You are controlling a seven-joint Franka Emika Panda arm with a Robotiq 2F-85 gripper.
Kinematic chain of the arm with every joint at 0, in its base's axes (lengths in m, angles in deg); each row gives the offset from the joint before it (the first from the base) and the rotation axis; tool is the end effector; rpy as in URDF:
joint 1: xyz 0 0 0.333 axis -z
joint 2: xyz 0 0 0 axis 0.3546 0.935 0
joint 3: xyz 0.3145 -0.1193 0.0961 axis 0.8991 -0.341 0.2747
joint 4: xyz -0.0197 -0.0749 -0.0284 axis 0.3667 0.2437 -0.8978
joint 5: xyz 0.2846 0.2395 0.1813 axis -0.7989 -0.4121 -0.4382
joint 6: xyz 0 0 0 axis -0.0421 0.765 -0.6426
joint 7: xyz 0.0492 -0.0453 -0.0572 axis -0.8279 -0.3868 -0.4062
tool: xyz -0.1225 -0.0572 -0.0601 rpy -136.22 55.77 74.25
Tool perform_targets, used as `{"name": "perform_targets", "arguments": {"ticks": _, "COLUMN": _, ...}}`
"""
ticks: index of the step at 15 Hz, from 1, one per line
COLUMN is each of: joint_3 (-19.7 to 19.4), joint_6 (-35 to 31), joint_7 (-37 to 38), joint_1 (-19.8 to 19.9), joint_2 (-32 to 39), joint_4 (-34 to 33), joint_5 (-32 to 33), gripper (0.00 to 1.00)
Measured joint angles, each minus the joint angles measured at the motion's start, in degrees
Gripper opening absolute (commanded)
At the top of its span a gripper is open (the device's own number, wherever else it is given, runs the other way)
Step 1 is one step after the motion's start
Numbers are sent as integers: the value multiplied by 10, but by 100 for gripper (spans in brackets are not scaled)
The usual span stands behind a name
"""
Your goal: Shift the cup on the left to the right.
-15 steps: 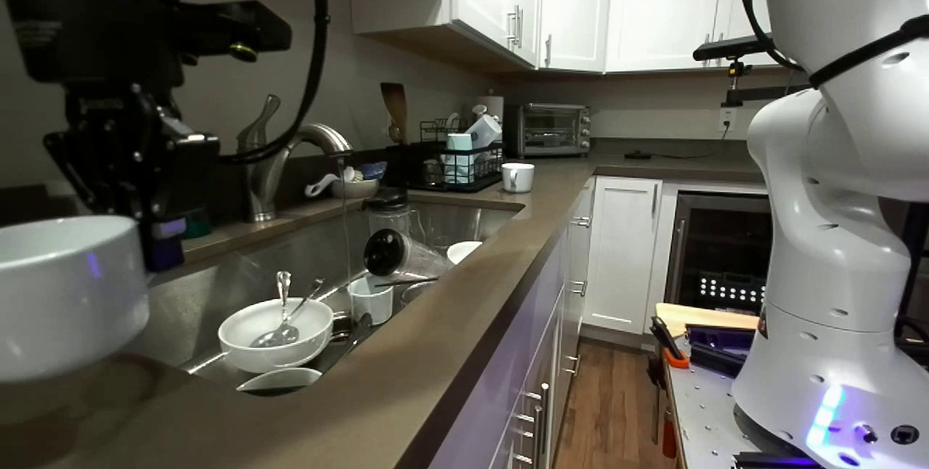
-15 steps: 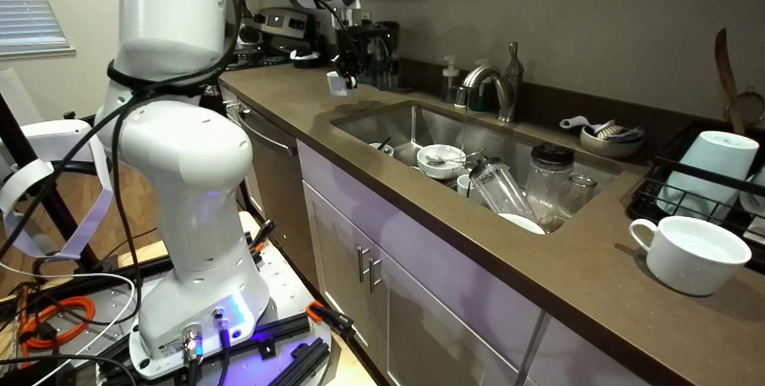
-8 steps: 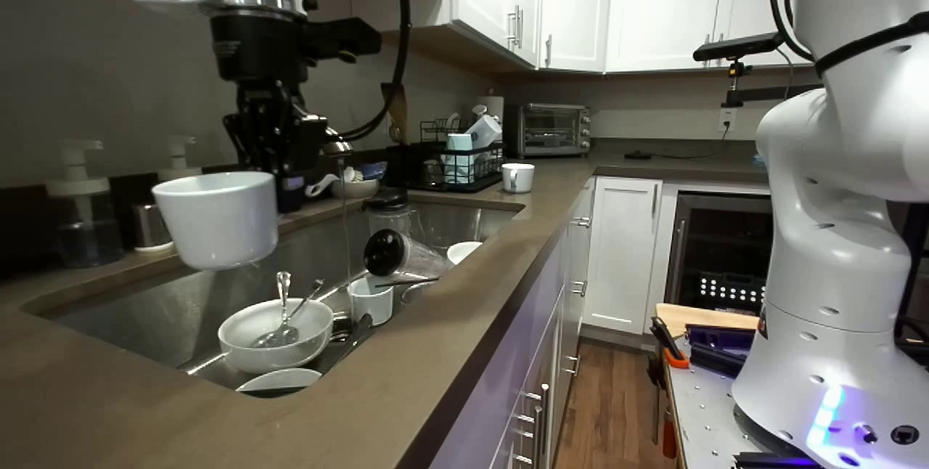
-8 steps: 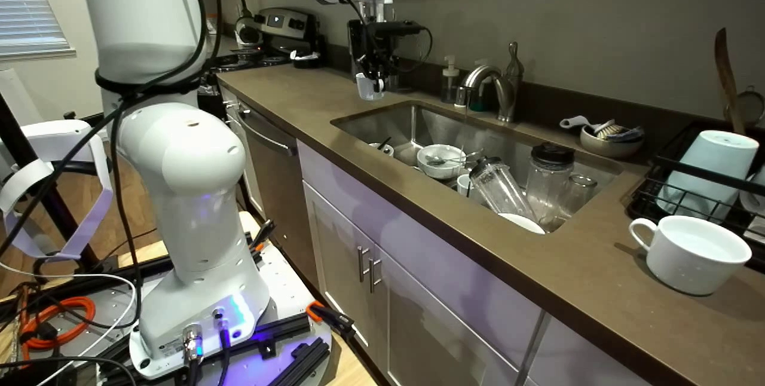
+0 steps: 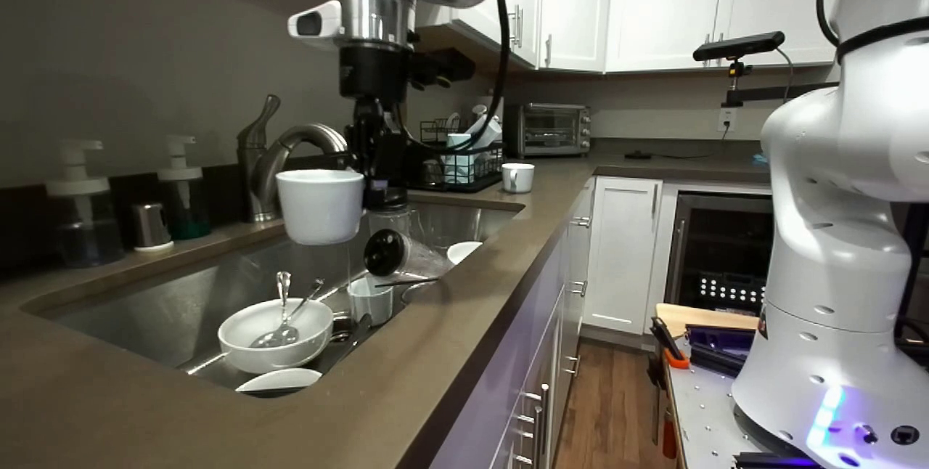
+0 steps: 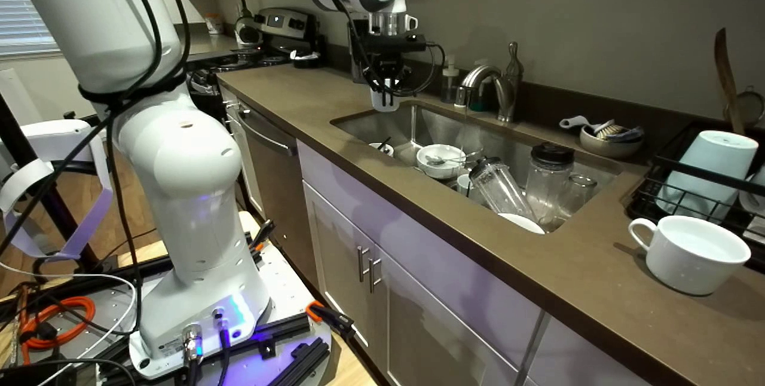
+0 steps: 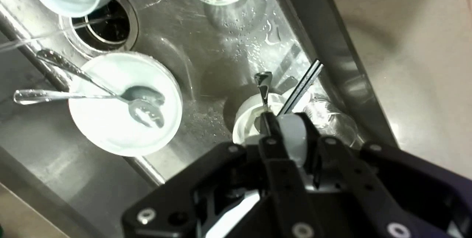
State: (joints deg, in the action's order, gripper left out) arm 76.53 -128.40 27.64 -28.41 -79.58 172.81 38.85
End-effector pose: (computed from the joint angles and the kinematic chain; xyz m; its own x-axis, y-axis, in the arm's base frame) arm 0.5157 0.1436 0.4053 0.5590 0.8263 0.0693 0.8270 -0.5616 0.0251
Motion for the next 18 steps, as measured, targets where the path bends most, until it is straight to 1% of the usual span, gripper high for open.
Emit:
{"name": "perform_targets", "arguments": {"ticks": 2, "joint_3": -1, "joint_6": -33, "joint_7": 46, "joint_1": 0, "joint_2": -18, "joint_4": 40, "joint_5": 3, "gripper": 5}}
{"name": "perform_targets", "arguments": {"ticks": 4, "joint_3": -1, "joint_6": -56, "joint_7": 90, "joint_1": -1, "joint_2": -23, "joint_4": 66, "joint_5": 16, "gripper": 5}}
{"name": "perform_targets", "arguments": {"ticks": 7, "joint_3": -3, "joint_6": -60, "joint_7": 138, "joint_1": -1, "joint_2": -15, "joint_4": 76, "joint_5": 44, "gripper": 5}}
{"name": "perform_targets", "arguments": {"ticks": 12, "joint_3": -20, "joint_6": -60, "joint_7": 170, "joint_1": 2, "joint_2": 23, "joint_4": 54, "joint_5": 85, "gripper": 5}}
{"name": "perform_targets", "arguments": {"ticks": 18, "joint_3": -43, "joint_6": -60, "joint_7": 170, "joint_1": 18, "joint_2": 80, "joint_4": -9, "joint_5": 91, "gripper": 5}}
